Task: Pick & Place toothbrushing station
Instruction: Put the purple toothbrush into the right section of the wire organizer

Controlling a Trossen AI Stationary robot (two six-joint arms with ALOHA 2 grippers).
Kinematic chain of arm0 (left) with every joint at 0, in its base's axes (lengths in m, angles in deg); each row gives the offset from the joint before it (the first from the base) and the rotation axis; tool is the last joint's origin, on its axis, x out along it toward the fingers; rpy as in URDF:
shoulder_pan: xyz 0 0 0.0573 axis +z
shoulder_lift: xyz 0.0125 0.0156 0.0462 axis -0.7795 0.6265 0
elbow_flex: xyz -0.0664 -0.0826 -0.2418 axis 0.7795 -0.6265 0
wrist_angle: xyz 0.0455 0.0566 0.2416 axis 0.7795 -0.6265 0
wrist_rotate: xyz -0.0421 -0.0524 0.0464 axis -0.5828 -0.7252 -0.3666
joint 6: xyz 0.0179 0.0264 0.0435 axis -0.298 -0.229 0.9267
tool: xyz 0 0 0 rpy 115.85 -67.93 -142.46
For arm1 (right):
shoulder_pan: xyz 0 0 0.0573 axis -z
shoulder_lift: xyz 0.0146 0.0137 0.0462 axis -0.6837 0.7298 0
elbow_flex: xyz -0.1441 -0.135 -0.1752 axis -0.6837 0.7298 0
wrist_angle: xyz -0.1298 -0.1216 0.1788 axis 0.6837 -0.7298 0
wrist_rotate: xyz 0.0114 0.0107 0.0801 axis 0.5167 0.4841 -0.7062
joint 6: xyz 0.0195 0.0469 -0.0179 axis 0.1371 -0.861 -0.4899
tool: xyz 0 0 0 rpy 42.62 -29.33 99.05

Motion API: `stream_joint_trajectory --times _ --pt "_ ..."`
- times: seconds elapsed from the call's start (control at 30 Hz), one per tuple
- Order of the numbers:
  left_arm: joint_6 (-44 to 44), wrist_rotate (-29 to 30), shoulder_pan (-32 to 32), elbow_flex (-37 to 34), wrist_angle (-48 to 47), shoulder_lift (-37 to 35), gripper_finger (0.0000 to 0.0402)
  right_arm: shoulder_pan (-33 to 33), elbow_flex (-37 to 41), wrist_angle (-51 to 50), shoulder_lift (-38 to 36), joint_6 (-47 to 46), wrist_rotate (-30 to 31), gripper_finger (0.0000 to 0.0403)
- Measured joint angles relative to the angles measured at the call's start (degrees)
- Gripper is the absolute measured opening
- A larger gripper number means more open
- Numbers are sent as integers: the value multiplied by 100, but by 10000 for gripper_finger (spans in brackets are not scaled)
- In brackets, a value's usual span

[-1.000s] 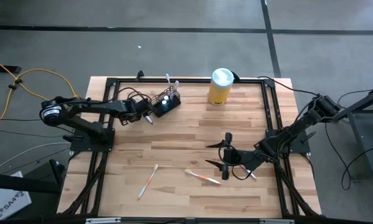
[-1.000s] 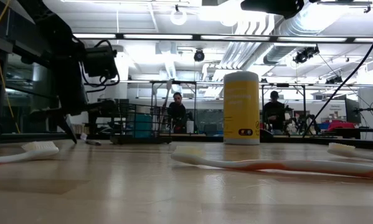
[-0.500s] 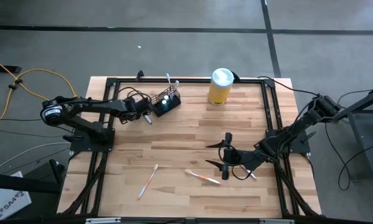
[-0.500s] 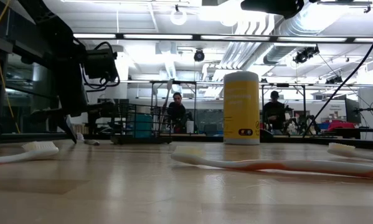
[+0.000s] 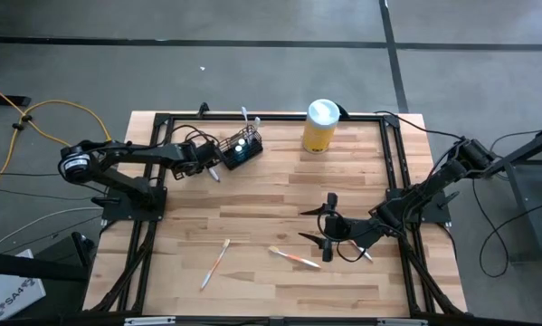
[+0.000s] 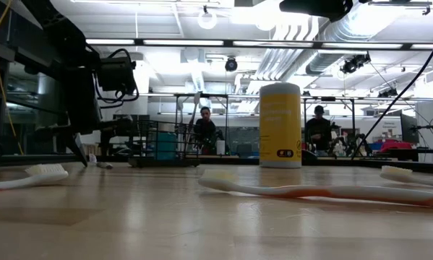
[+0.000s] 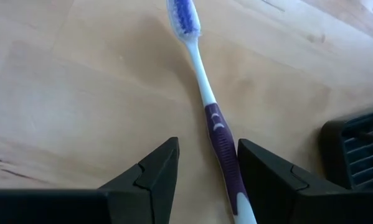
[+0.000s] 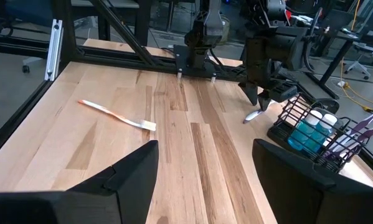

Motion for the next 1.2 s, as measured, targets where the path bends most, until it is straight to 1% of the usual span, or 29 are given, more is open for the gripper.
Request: stream_joint_trajectory --times 0.13,0.37,0.5,0.6,0.7,0.93,1.2 --pt "12 -115 0 0 -17 -4 163 1 0 0 0 1 0 252" --pt "-258 -6 -7 -12 173 -2 163 1 0 47 0 24 0 252" --pt "-627 -8 -7 -13 235 2 163 1 0 90 0 41 -3 252" --pt "-807 -14 -7 -13 251 2 159 1 0 90 0 46 -113 252" --pt "-919 -29 -43 -13 249 2 144 1 0 132 0 53 -284 252" --pt "-1113 1 -168 -17 264 9 94 1 -1 177 0 155 -297 252" --pt "-1067 -15 -170 -9 54 9 50 0 0 176 0 155 -299 252"
